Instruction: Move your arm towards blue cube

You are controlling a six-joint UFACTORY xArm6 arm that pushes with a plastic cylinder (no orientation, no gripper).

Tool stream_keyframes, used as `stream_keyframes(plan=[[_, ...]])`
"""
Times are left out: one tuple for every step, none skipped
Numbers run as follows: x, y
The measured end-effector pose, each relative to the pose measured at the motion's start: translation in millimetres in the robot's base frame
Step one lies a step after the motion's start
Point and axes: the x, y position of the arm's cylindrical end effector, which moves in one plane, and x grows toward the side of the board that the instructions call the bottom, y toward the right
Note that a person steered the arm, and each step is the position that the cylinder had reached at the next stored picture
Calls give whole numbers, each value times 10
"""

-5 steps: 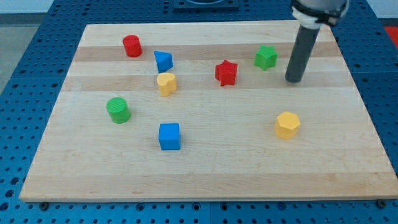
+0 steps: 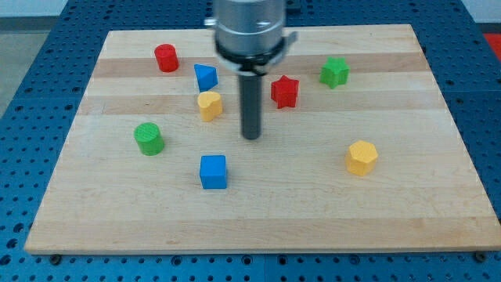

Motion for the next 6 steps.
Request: stream_keyframes(plan=[[82, -419], [84, -424], [307, -698], [312, -718], [536, -879], [702, -949]])
